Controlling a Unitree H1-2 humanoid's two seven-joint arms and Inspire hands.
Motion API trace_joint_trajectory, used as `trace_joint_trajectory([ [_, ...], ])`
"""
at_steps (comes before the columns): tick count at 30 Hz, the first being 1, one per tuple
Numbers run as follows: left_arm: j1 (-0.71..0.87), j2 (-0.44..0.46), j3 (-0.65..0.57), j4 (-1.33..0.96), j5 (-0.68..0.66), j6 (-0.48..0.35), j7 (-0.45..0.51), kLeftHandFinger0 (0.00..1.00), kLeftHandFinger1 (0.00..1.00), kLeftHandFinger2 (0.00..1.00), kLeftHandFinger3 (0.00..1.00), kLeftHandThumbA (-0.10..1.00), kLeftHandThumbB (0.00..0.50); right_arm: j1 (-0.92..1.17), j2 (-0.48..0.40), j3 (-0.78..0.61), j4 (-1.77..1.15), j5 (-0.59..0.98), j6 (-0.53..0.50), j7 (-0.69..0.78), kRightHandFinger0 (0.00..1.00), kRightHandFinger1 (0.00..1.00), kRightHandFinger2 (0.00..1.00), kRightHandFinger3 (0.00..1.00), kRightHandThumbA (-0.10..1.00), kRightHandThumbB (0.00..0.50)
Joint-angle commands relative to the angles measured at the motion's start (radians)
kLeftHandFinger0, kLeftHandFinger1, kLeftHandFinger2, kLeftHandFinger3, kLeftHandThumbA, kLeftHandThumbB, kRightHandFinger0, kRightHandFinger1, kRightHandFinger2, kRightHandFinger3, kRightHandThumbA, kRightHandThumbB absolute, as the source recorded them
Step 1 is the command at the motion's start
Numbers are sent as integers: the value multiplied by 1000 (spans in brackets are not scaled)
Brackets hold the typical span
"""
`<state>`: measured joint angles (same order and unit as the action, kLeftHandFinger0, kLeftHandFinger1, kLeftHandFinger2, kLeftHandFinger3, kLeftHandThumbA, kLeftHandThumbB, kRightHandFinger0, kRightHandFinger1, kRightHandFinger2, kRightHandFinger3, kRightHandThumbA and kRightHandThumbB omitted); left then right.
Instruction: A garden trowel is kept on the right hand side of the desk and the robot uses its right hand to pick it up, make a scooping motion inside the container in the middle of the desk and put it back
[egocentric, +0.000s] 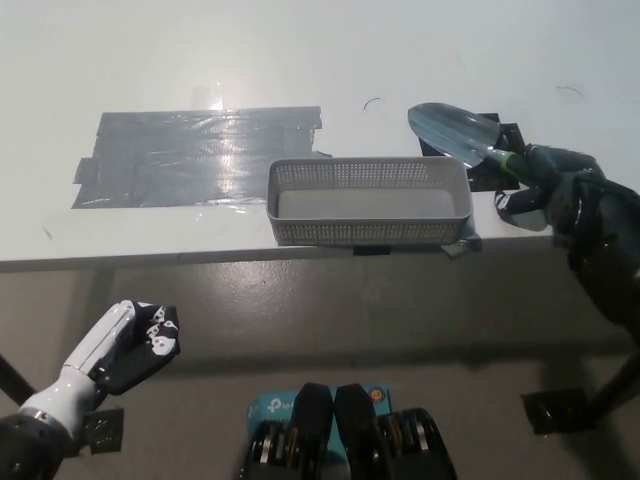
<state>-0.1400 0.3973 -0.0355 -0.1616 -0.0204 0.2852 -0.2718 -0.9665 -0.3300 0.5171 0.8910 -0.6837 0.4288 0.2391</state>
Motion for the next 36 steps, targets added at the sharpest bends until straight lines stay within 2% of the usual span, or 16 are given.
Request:
trace_joint_trajectory([
  [1,-34,14,-1,-18,-2,-18,-19,0,0,0,18,54,500,-49,19,25,26,-35,-4,-39,1000,1000,1000,1000,557,461],
  [4,-28,16,-1,-20,-2,-23,-22,0,0,0,28,38,500,-71,29,42,36,-37,-6,-20,1000,1000,1000,1000,501,431],
  [6,-22,20,2,-34,3,-17,-21,0,0,0,45,41,500,-116,31,81,93,-43,10,90,1000,1000,1000,1000,252,343],
  [8,-22,25,9,-40,1,-20,-21,0,0,0,36,13,500,-160,8,178,172,-94,-29,222,754,1000,1000,1000,16,313],
  [9,-23,26,10,-41,1,-22,-22,0,0,0,36,10,500,-168,1,207,190,-107,-42,243,619,939,1000,1000,14,320],
  [12,-19,34,12,-48,10,-27,-19,0,0,0,35,11,500,-211,-21,345,245,-183,-93,395,701,812,1000,1000,65,201],
  [13,-20,36,12,-51,13,-27,-19,0,0,0,33,12,500,-200,-48,366,189,-195,-91,395,405,526,907,1000,46,233],
  [15,-19,38,12,-54,13,-24,-21,0,0,0,17,4,500,-170,-95,399,113,-211,-106,367,188,280,529,1000,-36,273],
  [18,-26,44,13,-58,6,-24,-29,0,0,0,11,-12,500,-226,-41,448,285,-208,-86,523,70,110,403,1000,148,106],
  [20,-29,51,11,-69,5,-9,-35,0,0,0,0,-46,500,-216,-50,473,286,-209,-119,542,89,114,607,1000,255,70],
  [26,-45,56,15,-65,-11,-30,-48,0,0,0,0,-38,500,-198,-17,480,343,-186,-96,549,0,0,559,1000,74,55],
  [30,-45,56,16,-69,-21,-26,-56,0,0,0,0,-68,500,-168,-31,479,291,-177,-128,516,16,53,534,990,8,108],
  [31,-46,56,16,-64,-24,-36,-59,0,0,0,0,-44,500,-135,-44,475,251,-181,-153,414,81,124,397,883,-17,209],
  [32,-46,57,16,-66,-25,-31,-60,0,0,0,0,-63,500,-107,-46,457,235,-185,-131,305,15,24,269,951,-78,275],
  [35,-47,58,16,-67,-28,-31,-65,0,0,0,0,-90,500,-47,-48,395,206,-174,-132,114,0,26,201,1000,-100,200],
  [36,-49,59,14,-62,-24,-37,-65,0,0,0,0,-91,500,-16,-43,355,202,-149,-155,38,0,105,307,1000,-100,123],
])
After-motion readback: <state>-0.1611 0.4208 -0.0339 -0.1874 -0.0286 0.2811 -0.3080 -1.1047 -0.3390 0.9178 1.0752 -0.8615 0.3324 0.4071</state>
